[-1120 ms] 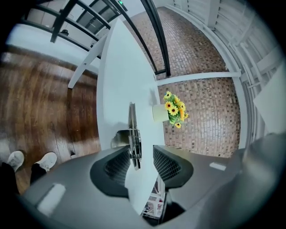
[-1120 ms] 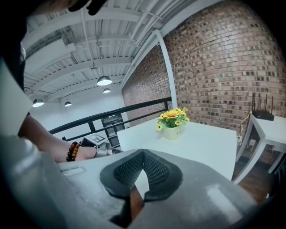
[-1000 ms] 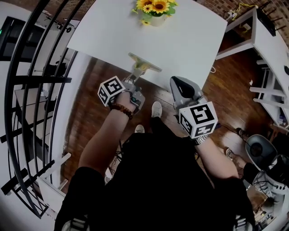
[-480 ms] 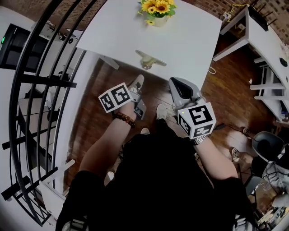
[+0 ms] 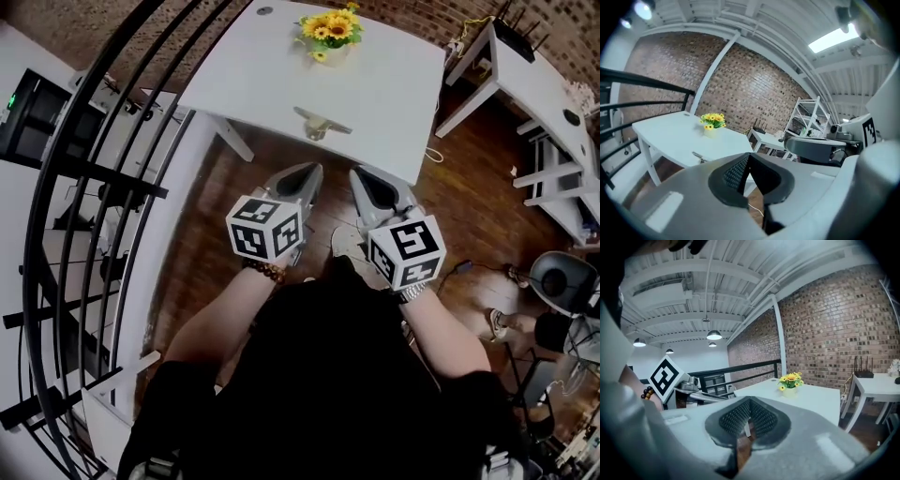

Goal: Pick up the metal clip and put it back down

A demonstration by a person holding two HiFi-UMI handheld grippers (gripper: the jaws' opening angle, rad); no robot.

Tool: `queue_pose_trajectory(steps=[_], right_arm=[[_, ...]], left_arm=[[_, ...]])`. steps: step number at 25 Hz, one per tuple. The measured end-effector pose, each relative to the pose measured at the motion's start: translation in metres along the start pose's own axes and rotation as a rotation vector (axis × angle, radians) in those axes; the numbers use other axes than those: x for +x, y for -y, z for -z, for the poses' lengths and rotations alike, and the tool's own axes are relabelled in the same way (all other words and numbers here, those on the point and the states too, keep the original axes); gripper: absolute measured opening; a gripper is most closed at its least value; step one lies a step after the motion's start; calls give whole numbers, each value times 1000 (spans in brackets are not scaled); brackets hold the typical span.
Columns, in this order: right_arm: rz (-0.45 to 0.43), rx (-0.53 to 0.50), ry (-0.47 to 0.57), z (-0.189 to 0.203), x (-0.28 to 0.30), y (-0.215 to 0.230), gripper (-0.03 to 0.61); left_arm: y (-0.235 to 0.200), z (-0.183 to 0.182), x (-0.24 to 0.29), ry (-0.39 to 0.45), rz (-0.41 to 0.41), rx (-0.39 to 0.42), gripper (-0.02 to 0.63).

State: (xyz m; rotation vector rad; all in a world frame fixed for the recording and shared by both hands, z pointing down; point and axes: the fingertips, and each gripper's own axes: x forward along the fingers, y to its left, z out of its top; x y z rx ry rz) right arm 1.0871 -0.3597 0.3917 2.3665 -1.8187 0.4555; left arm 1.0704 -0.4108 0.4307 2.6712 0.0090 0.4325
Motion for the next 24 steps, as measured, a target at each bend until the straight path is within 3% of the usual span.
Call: queue_pose_trajectory(steps=[4,11,19,24], right_arm=[[17,-24,22,-2,-9,-35,-8],[63,-60,52,-15,-34,-51,-9],[52,-85,62,-20,-55,-71,-9],[37,-94,56,-20,-69,-86,-9]], left_arm=[[12,-4,-37,28,25,145,12],[38,-16,-65,59,59,253,12],[64,-23,-87,97,65,311,14],[76,-18,-101,96,57,304,14]])
